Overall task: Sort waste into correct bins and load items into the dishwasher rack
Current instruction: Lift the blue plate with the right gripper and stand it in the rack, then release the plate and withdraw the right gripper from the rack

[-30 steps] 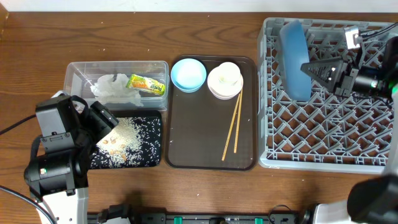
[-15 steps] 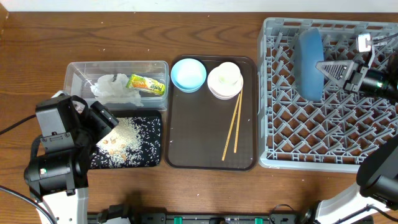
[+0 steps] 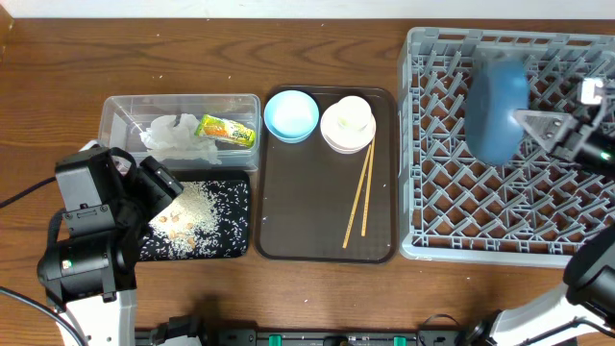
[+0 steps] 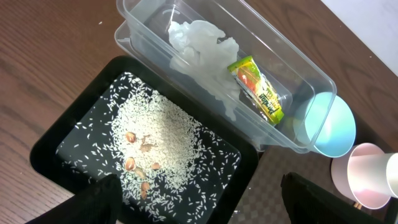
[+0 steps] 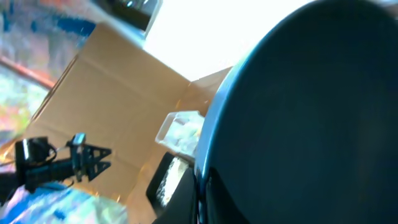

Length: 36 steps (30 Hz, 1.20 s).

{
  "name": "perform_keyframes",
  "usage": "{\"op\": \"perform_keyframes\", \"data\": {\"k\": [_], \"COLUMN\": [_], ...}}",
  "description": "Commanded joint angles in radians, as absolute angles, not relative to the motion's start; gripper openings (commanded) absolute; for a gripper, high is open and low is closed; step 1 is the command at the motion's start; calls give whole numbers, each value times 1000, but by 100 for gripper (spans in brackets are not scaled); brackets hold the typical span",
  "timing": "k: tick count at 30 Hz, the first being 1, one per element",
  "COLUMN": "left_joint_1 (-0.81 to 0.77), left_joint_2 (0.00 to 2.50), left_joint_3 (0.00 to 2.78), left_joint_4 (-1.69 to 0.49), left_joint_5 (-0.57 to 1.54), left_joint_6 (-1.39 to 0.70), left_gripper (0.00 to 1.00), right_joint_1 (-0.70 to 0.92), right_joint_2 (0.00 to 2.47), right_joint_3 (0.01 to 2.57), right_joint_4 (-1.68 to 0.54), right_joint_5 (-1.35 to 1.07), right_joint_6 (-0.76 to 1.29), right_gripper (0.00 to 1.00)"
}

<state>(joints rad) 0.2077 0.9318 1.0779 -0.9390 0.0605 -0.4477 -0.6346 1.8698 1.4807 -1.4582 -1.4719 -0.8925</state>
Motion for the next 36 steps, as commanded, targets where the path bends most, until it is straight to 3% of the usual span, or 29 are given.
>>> {"op": "perform_keyframes", "data": {"k": [1, 3, 5, 7, 10, 12, 17, 23, 36], "left_joint_1": [212, 212, 212, 212, 212, 212, 212, 212, 212], "left_joint_2": [934, 934, 934, 934, 934, 934, 934, 934, 934], "left_joint_3": [1089, 1089, 1089, 1089, 1089, 1089, 1089, 1089, 1089], "left_joint_4": [-942, -942, -942, -942, -942, -942, -942, -942, -942], "left_joint_5": [48, 48, 48, 48, 48, 48, 48, 48, 48], "left_joint_6": [-443, -443, -443, -443, -443, -443, -443, -443, -443], "left_gripper": [84, 84, 84, 84, 84, 84, 84, 85, 85], "right_joint_1": [-709, -736, -758, -777, -806, -824, -830, -775, -312], "right_joint_2": [1880, 1880, 1880, 1880, 1880, 1880, 1880, 1876, 1839], "right_joint_3": [1471, 1471, 1471, 1471, 1472, 1472, 1473, 1497, 1788], "right_joint_4": [-1459, -1459, -1459, -1459, -1445, -1421, -1287, -1060, -1102], "right_joint_5": [-1454, -1444, -1440, -1441, -1441, -1441, -1425, -1190, -558], "right_joint_6": [-886, -874, -868, -844, -786, -733, -569, -256, -187], "right_gripper": [13, 36, 44, 64, 79, 99, 99, 99, 99]}}
